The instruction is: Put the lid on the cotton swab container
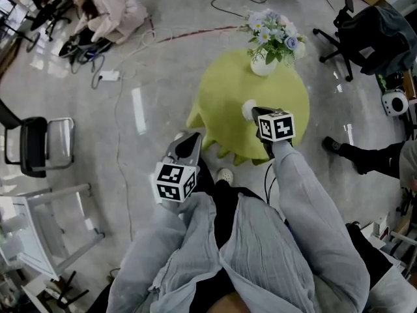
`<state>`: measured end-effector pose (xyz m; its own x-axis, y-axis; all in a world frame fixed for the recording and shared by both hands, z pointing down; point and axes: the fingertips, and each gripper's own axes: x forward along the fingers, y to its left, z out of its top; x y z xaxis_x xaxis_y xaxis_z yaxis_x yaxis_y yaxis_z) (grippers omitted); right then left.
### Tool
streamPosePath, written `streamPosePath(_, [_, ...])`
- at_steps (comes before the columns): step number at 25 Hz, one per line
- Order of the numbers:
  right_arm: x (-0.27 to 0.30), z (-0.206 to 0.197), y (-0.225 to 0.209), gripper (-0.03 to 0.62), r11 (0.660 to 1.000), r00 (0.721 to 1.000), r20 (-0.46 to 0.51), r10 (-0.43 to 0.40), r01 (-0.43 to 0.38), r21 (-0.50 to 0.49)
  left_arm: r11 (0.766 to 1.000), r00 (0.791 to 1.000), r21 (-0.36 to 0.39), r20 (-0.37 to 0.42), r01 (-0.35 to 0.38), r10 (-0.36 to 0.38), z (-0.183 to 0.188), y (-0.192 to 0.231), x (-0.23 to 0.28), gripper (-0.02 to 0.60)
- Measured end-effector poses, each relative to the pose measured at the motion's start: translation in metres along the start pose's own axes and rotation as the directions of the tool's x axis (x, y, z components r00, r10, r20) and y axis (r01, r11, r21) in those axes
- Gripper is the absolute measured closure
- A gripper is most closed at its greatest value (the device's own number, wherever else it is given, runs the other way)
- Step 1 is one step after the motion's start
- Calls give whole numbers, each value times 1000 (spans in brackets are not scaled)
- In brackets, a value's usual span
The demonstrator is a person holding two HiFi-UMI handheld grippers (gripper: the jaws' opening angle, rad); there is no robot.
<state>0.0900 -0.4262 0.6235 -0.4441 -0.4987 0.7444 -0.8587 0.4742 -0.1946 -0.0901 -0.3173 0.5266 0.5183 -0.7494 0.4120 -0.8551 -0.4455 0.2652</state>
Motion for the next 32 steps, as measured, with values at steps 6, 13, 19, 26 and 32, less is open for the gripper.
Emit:
streamPosePath(6, [0,0,0,592,999,1000,-20,-22,21,-46,1000,1000,-7,5,-7,7,0,1,0,563])
streamPosePath(13, [7,-3,1,592,994,996,-75,-48,40,-103,1000,1000,-9,-4,-8,8,-5,1,3,563])
streamPosePath(19, [6,-4,1,592,995,996,-70,-51,45,-95,1000,1000,-2,3,-6,6,-1,-1,3,563])
streamPosePath(26, [2,4,-1,592,994,998,-35,-52,48,-101,1000,1000,21,25,-12,11,12,-4,2,563])
streamPosePath(32, [-29,39,15,592,995,992,122,11,2,-102,999,999,37,53,-9,7,26,-10,1,563])
